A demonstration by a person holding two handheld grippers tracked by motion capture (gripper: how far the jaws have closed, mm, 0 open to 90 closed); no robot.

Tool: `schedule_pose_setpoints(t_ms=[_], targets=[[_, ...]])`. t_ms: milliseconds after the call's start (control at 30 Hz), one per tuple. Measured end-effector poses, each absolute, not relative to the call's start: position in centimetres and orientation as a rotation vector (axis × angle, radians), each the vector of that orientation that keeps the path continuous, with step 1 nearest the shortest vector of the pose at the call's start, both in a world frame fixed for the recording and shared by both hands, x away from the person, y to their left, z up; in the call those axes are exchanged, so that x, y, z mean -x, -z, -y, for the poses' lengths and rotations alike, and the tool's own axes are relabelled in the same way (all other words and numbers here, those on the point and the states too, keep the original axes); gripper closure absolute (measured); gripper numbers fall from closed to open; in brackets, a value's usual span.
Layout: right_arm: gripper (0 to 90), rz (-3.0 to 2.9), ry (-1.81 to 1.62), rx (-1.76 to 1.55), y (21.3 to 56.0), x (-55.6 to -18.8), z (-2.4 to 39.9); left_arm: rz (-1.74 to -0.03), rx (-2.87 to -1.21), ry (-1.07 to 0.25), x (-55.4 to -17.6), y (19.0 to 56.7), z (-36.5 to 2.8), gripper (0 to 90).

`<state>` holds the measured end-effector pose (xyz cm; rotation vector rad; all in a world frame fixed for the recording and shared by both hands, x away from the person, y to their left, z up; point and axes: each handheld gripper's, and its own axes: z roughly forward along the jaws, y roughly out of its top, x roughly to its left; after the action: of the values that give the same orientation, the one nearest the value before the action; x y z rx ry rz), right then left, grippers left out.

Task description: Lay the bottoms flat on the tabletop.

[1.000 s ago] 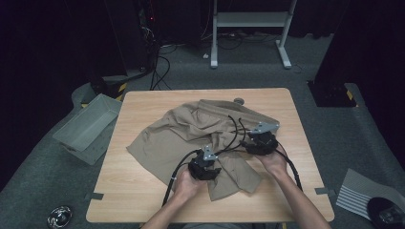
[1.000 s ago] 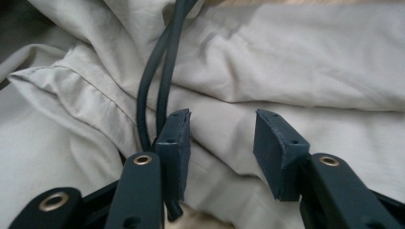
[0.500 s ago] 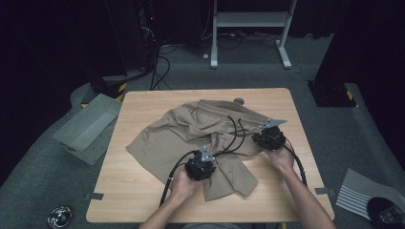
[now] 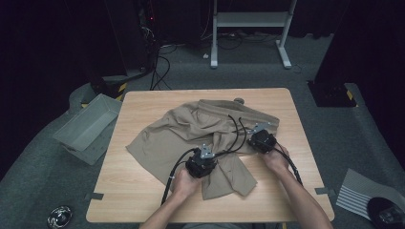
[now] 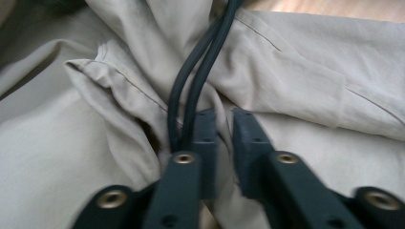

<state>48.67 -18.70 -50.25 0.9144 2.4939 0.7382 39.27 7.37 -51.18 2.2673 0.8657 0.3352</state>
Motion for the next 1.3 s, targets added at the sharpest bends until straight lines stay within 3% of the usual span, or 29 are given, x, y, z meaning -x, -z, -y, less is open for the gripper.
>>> schedule_pose_setpoints(t_ms=[267, 300, 400, 433, 567, 833, 933, 1100, 1233, 1300], targets=[[89.0, -2.311, -0.751, -1.275, 49.8, -52.0, 23.4, -0.82, -2.293, -0.291, -38.0, 50.9, -8.5, 86.9], [86.3, -2.32, -0.764, -1.304, 50.2, -52.2, 23.7, -0.819, -2.284, -0.293, -38.0, 50.8, -8.6, 84.1], [62.8, -2.297, -0.83, -1.323, 50.0, -51.6, 23.7, -0.833, -2.231, -0.324, -38.1, 50.3, -9.1, 64.0], [59.1, -2.292, -0.84, -1.312, 49.7, -51.2, 23.6, -0.847, -2.217, -0.342, -38.3, 50.0, -9.2, 59.6], [55.5, -2.275, -0.91, -1.206, 47.9, -48.6, 22.6, -0.878, -2.196, -0.4, -39.2, 48.8, -9.6, 50.8], [54.8, -2.418, -0.891, -1.063, 48.3, -45.1, 19.6, -1.036, -2.188, -0.443, -42.2, 48.9, -10.2, 48.9], [56.9, -2.456, -0.87, -1.084, 49.5, -45.0, 19.3, -1.042, -2.23, -0.423, -43.1, 49.5, -9.9, 55.0], [88.8, -2.503, -0.837, -1.041, 50.7, -44.6, 20.0, -1.04, -2.275, -0.405, -43.6, 50.6, -9.9, 80.5], [90.0, -2.483, -0.742, -0.994, 50.5, -45.0, 21.3, -1.039, -2.288, -0.415, -43.2, 50.4, -10.5, 89.8], [90.0, -2.456, -0.692, -1.029, 50.4, -45.9, 22.5, -1.036, -2.292, -0.406, -43.0, 50.5, -10.8, 89.9]])
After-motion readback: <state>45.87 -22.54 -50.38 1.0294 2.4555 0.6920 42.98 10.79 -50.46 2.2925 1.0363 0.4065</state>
